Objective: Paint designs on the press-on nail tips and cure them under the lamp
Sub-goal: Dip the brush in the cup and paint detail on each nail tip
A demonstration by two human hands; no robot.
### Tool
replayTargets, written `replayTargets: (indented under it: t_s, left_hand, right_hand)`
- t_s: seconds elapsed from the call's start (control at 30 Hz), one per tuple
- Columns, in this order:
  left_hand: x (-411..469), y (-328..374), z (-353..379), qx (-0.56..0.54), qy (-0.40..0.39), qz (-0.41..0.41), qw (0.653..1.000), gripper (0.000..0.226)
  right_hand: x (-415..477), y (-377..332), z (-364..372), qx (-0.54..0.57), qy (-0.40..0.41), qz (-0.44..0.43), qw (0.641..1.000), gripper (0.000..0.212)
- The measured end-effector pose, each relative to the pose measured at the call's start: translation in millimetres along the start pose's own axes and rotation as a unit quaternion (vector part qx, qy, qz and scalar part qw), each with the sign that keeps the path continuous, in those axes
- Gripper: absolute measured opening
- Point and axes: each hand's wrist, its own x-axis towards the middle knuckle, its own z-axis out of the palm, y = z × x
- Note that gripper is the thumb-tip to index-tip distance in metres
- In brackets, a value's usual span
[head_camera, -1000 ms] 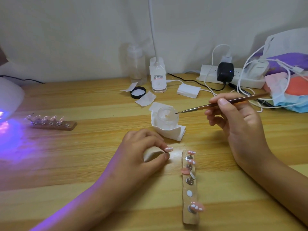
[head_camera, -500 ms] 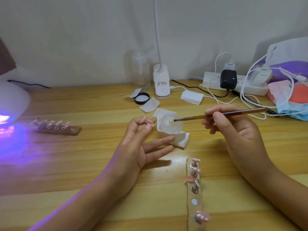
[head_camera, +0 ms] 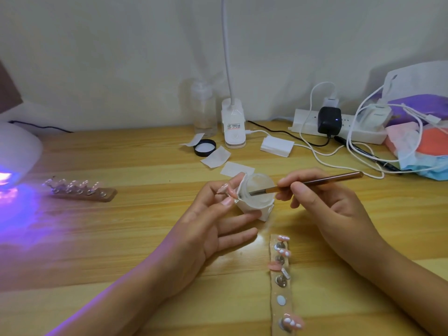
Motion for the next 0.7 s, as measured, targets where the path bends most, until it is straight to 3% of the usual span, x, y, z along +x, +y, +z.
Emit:
replayTargets:
  t_s: [0.27, 0.47, 0.7]
  left_hand:
    - [-2.3, 1.0, -0.4, -0.013, -0.016, -0.011, 1.0, 0.011]
    - [-3.4, 0.0, -0.9, -0.01, -0.009, -0.014, 1.0, 0.016]
    - [-1.1, -1.4, 0.1, 0.012, -0.014, 0.001, 1.0, 0.011]
  right_hand:
    - [-2.2, -2.2, -0.5, -0.006, -0.015, -0.022, 1.0, 0.017]
    - [-5.4, -1.8, 2.0, -0.119, 0.02, -0.136, 0.983, 0.016]
    - [-5.6, 3.9, 3.2, -0.215, -0.02, -0.171, 0.961, 0.018]
